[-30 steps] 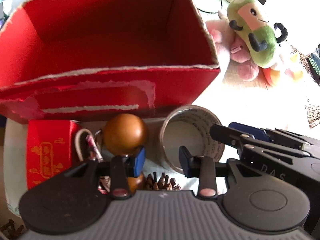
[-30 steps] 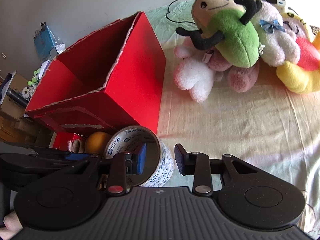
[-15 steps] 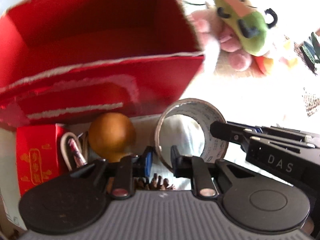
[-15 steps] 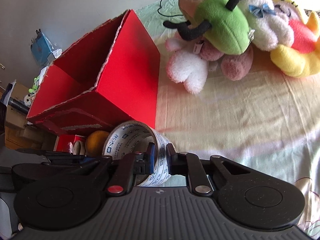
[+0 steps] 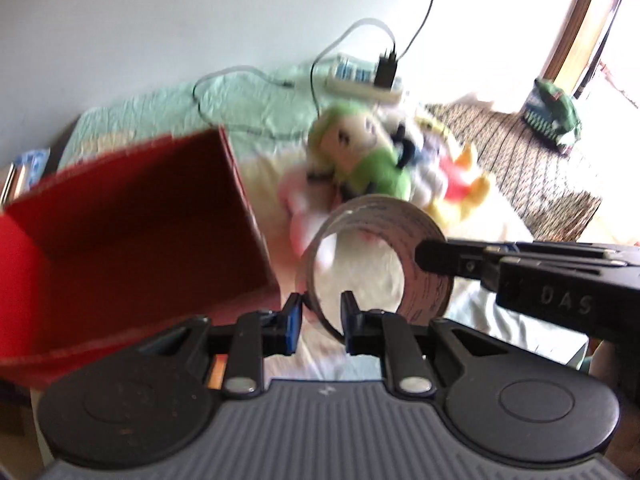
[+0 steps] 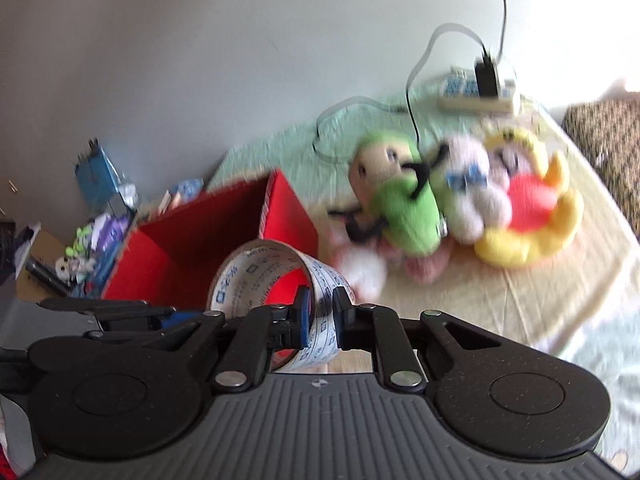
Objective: Organize objects
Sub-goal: 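Grasp the white tape roll by its rim with the right gripper, then carry the tape roll into the red box and open the right gripper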
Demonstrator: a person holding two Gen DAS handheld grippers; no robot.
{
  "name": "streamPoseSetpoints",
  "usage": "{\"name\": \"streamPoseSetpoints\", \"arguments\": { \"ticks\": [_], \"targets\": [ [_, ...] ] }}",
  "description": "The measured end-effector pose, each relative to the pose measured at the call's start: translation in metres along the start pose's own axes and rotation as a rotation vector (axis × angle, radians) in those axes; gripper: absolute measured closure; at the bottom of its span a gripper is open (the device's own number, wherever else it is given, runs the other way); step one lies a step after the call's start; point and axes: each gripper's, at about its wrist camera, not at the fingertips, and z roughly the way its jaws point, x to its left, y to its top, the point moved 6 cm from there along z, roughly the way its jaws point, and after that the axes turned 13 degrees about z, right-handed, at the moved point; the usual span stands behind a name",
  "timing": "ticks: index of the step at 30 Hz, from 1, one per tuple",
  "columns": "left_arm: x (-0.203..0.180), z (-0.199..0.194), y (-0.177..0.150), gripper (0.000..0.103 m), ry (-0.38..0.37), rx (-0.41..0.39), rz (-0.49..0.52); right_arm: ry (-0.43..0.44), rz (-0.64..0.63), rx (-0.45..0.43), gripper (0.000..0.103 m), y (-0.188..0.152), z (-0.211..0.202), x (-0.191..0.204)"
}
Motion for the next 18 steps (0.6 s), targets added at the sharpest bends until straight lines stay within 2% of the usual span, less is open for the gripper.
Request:
{"name": "streamPoseSetpoints", "arguments": {
  "ticks": [5,9,15,18],
  "targets": [
    [0.032,-0.017,0.018,0.089,0.042,-0.082,0.0,0.029,-0.086,-0.072,0.089,0.027,0.011,0.037],
    [0.069,-0.027,0.03,0.089,0.085,-0.13,-0.02,0.045,-0.117,-0.039,0.089,0.038,0.042,0.06],
    [0.13,-0.015,0.024,0.089,0.107,-0.093,-0.068,0.018,-0.155,0.052,0.089,0.033,0.102,0.091],
    [0.152,0.01,0.017,0.089,0.105,-0.04,-0.08,-0.026,-0.174,0.105,0.09,0.023,0.132,0.098]
  ]
}}
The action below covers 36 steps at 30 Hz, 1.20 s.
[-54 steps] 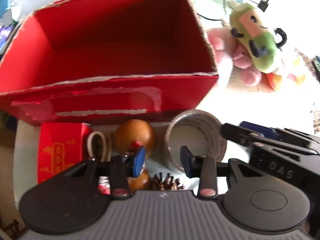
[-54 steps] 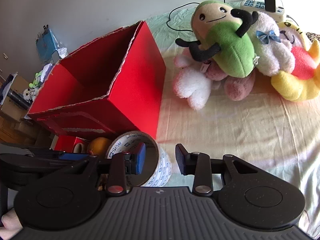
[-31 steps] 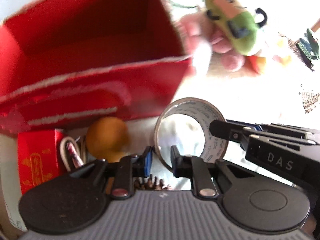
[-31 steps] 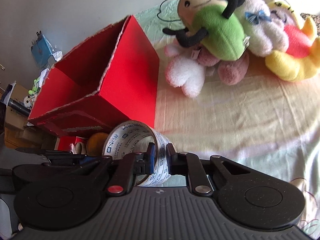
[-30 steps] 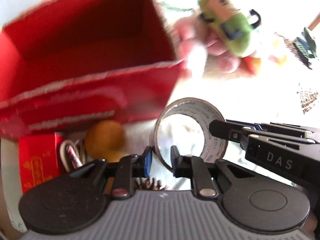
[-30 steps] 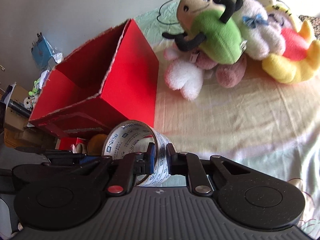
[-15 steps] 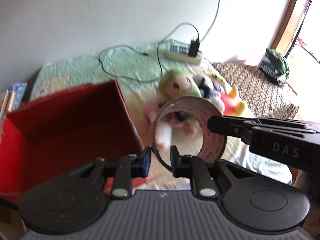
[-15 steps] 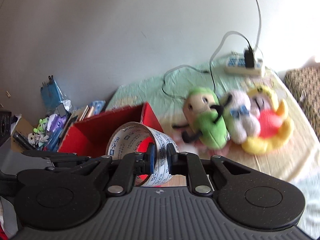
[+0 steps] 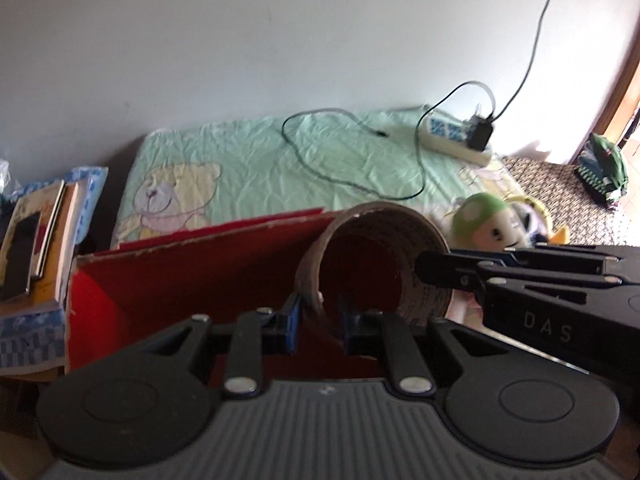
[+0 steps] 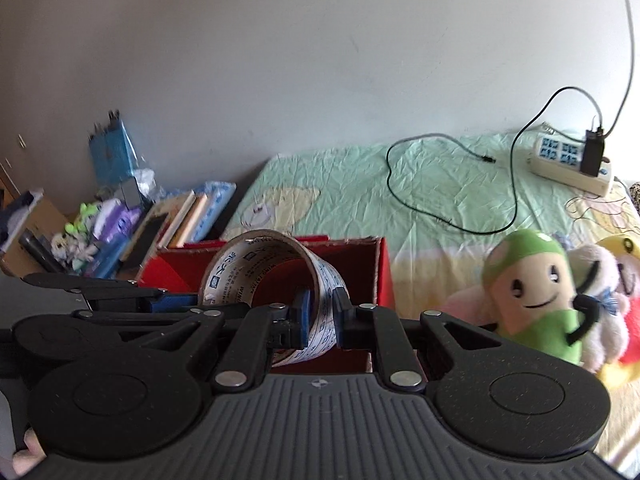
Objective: Organize objects
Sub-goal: 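Carry the tape roll into the red box and open the right gripper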
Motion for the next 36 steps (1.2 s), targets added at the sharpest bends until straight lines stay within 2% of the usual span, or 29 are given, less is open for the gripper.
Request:
{"name": "streamPoseSetpoints", "arguments": {
  "ticks": [7,12,18,21,22,25,29,32,36],
  "targets": [
    [0.027,0.06,-0.023,0.089,-0.021,0.119,-0.03,-0.079,-0.028,0.104,0.091,-0.014,0.055,0.0],
    [0.037,0.086,-0.037,0.089,-0.064,0.183,-0.057,-0.132,-0.043,0.122,0.093,-0.018,0.077,0.002],
    [0.038,0.093,-0.037,0.087,-0.125,0.188,-0.095,-0.165,-0.074,0.108,0.093,-0.015,0.081,0.001],
    [0.038,0.091,-0.037,0.086,-0.121,0.182,-0.095,-0.167,-0.074,0.096,0.092,-0.013,0.082,0.001],
    [0.039,0.091,-0.037,0.082,-0.12,0.177,-0.099,-0.17,-0.075,0.093,0.091,-0.013,0.082,0.001],
    [0.04,0.091,-0.036,0.082,-0.118,0.175,-0.099,-0.159,-0.066,0.086,0.086,-0.012,0.081,0.001],
    [0.043,0.087,-0.038,0.082,-0.076,0.166,-0.077,-0.139,-0.035,0.095,0.085,-0.011,0.075,-0.001],
    [0.051,0.078,-0.039,0.082,-0.007,0.15,-0.061,-0.092,-0.011,0.121,0.084,-0.015,0.067,0.002],
    [0.069,0.072,-0.044,0.082,0.079,0.162,-0.064,-0.048,-0.038,0.157,0.083,-0.026,0.063,0.014]
  ]
}}
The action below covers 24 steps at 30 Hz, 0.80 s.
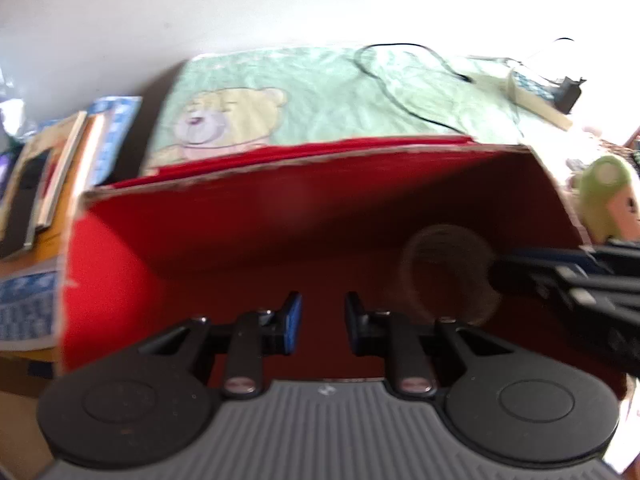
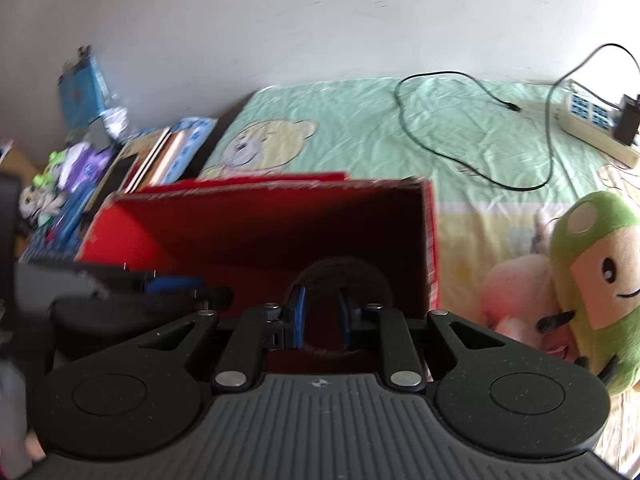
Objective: Organize objects
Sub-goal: 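Carry the tape roll into the red box and open the right gripper, then withdraw the right gripper from the box toward the items beside it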
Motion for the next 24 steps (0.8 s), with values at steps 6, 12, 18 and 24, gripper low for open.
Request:
{"name": "streamPoseSetpoints", "arguments": {
  "ticks": [6,12,18,24],
  "targets": [
    [0.018,0.005,-0.008,0.08,0.153,0.032,0.018,0.047,-0.011,0.09,0.083,-0.017,0.014,0.02],
    [0.026,0.006,-0.013,0.072,0.165,0.033,-0.007,0.007,0.008,0.128,0.083,-0.023,0.034,0.024],
    [0.029,0.007,-0.016,0.071,0.15,0.049,-0.045,-0.011,0.084,0.116,0.086,-0.022,0.042,0.015],
    [0.028,0.008,-0.018,0.071,0.148,0.055,-0.06,-0.07,0.085,0.045,0.087,-0.017,0.043,0.008]
  ]
}}
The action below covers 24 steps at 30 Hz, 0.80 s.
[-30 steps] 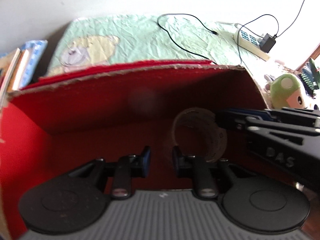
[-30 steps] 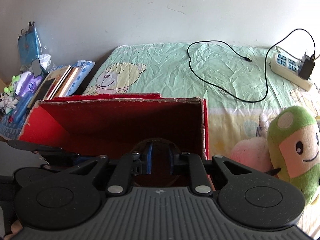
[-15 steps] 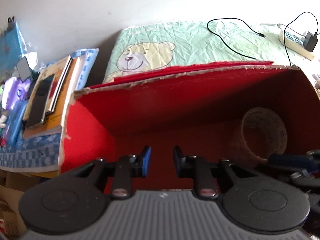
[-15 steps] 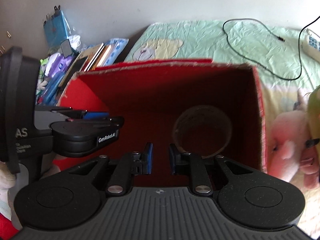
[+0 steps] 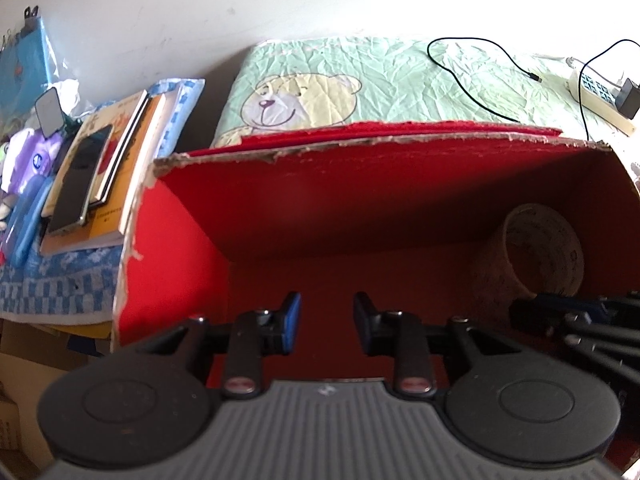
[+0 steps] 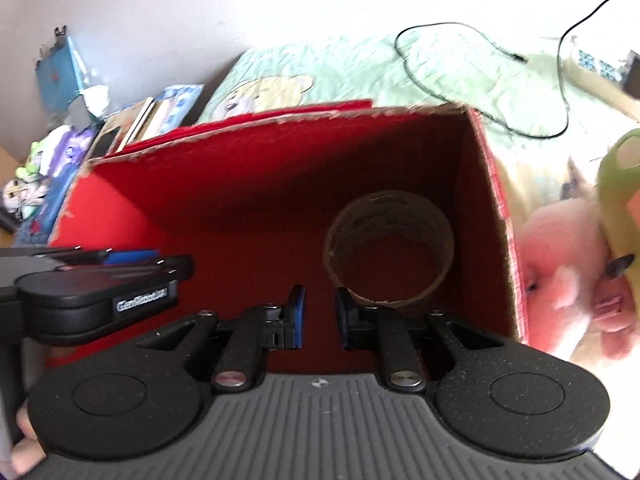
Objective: Organize objects
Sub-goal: 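Withdraw the right gripper from the box toward the items beside it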
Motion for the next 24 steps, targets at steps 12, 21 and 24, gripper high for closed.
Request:
{"name": "streamPoseSetpoints", "arguments": {
  "ticks": [12,21,24],
  "targets": [
    [0.001,0.001,-0.001,0.071,0.02,-0.006,0.002,0.027,0.015,-0.017,0.083,-0.004,-0.003,-0.004],
    [0.002,-0.009,-0.002,0.058,0.105,-0.046,-0.001,0.062,0.009,-0.05,0.079,-0.01,-0.022,-0.009],
    [-0.001,-0.017,-0.005,0.045,0.136,-0.062,0.005,0.084,0.017,-0.06,0.078,-0.012,-0.028,-0.011]
  ]
}}
